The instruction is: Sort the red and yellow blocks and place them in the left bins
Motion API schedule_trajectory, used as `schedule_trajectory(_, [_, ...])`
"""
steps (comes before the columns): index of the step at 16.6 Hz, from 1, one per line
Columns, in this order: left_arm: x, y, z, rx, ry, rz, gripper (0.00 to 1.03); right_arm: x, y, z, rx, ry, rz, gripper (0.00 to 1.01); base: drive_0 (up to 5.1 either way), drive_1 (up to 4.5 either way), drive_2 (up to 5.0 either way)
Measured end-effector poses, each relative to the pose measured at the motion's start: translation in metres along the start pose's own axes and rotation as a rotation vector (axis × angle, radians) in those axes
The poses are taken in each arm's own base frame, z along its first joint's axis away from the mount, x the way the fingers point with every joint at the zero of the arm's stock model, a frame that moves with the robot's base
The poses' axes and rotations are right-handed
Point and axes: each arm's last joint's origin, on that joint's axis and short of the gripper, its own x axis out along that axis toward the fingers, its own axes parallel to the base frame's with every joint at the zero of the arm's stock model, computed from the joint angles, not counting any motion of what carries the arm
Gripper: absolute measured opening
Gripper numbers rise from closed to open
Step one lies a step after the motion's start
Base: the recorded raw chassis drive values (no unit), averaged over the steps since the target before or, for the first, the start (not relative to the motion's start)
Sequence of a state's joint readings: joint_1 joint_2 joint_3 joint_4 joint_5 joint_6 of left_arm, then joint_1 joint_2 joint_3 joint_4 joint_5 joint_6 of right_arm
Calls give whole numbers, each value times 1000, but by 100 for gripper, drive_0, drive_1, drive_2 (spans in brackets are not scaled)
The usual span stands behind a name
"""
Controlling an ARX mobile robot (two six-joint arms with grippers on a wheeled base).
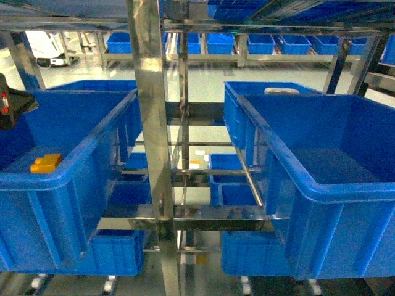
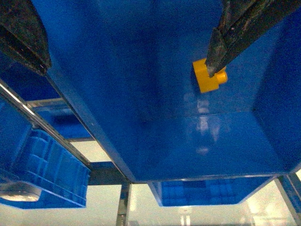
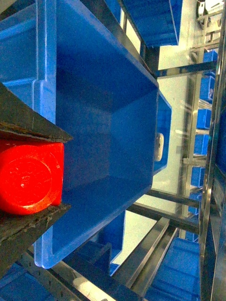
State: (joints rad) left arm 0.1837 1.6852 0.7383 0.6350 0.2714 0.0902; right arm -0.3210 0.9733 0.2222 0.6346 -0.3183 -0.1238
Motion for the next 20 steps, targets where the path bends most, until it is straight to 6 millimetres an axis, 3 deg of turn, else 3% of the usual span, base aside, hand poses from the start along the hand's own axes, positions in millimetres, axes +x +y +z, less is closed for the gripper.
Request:
schedule_trajectory(4, [-37,-18,8,36,-47,-40,98,0,0,0,0,0,0,28,0,0,0])
schedule_trajectory(6, [-67,-23,35,34,-163,-51,98,0,0,0,0,0,0,28,0,0,0])
schedule_trajectory(8, [-83,-23,53,4,-256,-14,98,0,0,0,0,0,0,28,0,0,0])
schedule_trajectory(14, [-82,-23,51,-18,-246,-15,98,4,-2,-1,2,4,-9,28,0,0,0])
schedule_trajectory(20, [-82,-23,51,-19,-246,-14,98,45,-4,-3,21,80,20,28,0,0,0])
